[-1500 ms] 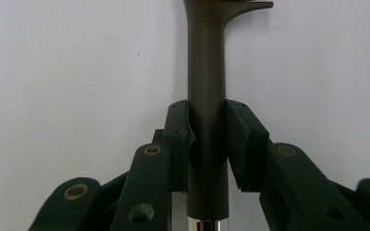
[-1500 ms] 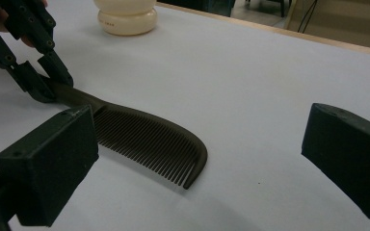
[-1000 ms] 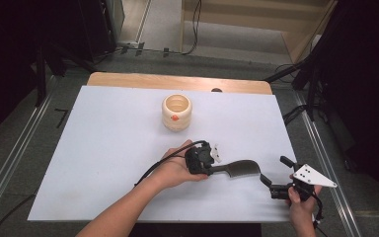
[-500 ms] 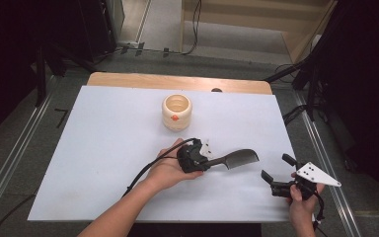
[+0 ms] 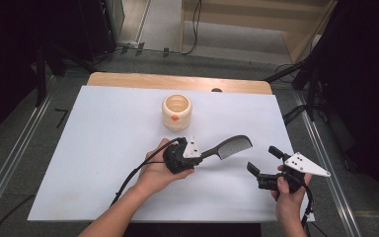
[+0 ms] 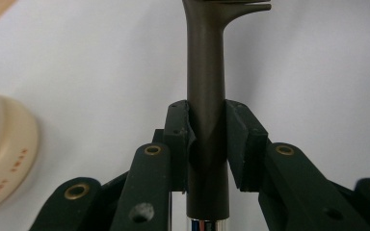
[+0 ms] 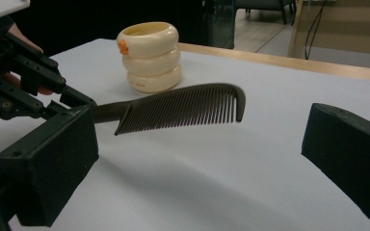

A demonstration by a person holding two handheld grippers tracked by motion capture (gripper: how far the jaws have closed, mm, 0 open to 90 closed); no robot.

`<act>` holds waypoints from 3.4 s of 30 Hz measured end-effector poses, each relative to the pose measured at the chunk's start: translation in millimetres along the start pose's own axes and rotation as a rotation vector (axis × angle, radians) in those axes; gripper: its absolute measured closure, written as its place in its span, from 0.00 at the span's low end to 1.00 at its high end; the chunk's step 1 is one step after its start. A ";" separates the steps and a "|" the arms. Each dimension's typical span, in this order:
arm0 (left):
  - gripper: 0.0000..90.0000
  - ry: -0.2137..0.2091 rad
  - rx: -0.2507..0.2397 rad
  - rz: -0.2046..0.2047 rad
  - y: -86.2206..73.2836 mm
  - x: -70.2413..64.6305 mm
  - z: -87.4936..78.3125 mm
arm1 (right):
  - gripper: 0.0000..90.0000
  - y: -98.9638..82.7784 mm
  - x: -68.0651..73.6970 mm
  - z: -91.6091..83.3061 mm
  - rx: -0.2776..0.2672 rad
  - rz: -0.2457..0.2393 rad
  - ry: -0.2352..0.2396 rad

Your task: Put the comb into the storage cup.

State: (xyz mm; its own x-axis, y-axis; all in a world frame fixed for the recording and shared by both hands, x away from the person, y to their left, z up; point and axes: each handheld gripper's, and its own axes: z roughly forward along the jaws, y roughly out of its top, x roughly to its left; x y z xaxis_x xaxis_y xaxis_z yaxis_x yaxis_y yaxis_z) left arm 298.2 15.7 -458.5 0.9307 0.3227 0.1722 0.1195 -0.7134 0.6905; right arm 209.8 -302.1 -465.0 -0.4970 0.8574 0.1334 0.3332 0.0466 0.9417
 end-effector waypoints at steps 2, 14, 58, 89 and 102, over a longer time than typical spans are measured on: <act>0.80 0.017 -0.012 -0.005 -2.2 0.6 -5.5 | 0.00 2.6 4.9 5.9 0.013 -0.003 0.010; 0.80 0.079 -0.069 -0.040 -20.3 3.3 -28.5 | 0.00 22.4 29.9 34.8 0.010 0.010 0.035; 0.80 0.206 -0.284 -0.156 -70.5 -18.5 -43.3 | 0.26 37.8 72.9 108.2 0.026 0.313 0.179; 0.80 0.236 -0.316 -0.133 -68.8 -36.4 -30.3 | 0.87 21.7 65.2 110.7 0.007 0.579 0.295; 0.54 0.170 -0.372 -0.199 -70.4 -31.5 -32.5 | 0.94 25.6 68.9 104.4 -0.041 0.526 0.381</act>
State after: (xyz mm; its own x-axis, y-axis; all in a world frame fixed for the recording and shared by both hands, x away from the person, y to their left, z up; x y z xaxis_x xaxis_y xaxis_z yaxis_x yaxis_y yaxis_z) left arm 249.2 76.0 -489.8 0.8284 0.5508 0.1021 0.1292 -0.3653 0.9219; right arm 267.8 -188.3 -463.9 -0.5278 0.5187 0.6726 0.5821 -0.3559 0.7311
